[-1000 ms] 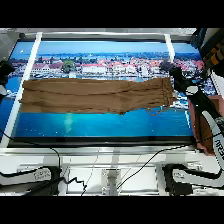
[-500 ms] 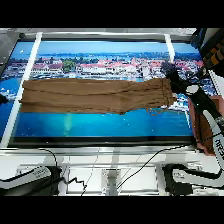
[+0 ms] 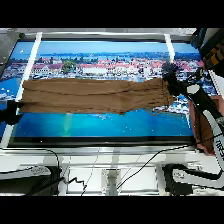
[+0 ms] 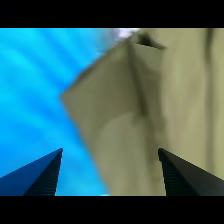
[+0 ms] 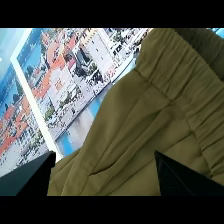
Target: Fold the clothes and pants, and hang the long-sleeved shirts on hangers.
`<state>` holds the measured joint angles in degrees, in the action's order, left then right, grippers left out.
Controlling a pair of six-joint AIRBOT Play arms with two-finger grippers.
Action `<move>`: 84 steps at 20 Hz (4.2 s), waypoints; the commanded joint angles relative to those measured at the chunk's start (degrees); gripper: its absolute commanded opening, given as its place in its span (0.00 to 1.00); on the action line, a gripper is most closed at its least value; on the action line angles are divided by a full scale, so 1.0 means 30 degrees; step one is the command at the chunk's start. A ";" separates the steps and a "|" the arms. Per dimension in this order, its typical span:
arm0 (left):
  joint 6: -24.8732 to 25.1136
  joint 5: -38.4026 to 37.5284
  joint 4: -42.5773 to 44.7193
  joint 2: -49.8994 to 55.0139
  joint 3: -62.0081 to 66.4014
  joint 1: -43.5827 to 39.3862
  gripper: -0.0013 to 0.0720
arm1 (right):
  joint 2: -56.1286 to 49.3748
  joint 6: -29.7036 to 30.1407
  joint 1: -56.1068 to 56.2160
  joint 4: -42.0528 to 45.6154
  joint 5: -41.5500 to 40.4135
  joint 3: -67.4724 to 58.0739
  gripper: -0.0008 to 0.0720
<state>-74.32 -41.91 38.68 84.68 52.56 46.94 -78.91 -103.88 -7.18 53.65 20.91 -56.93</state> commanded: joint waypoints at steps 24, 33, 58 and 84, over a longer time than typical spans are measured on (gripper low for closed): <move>0.2477 0.1763 -0.2973 0.0882 -0.0087 -0.0240 0.98 | 0.0073 -0.0029 0.0022 -0.1464 0.0758 -0.0015 0.95; 0.2492 0.7278 -0.4626 0.2055 -0.0007 -0.3111 0.97 | 0.0073 -0.0029 0.0022 -0.1457 0.0663 -0.0015 0.95; 0.8648 0.5515 -0.4328 -0.3789 0.4007 -0.6499 0.04 | -0.1858 0.4510 0.5625 0.0372 0.4692 -0.7402 0.05; 0.4262 0.1406 0.3548 -0.8320 0.3956 -0.6229 0.04 | -1.1934 0.3512 1.2196 0.1282 0.9697 -1.8484 0.05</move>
<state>-55.77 -30.30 39.62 59.81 64.49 20.97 -115.42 -94.02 32.23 57.06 45.56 -112.18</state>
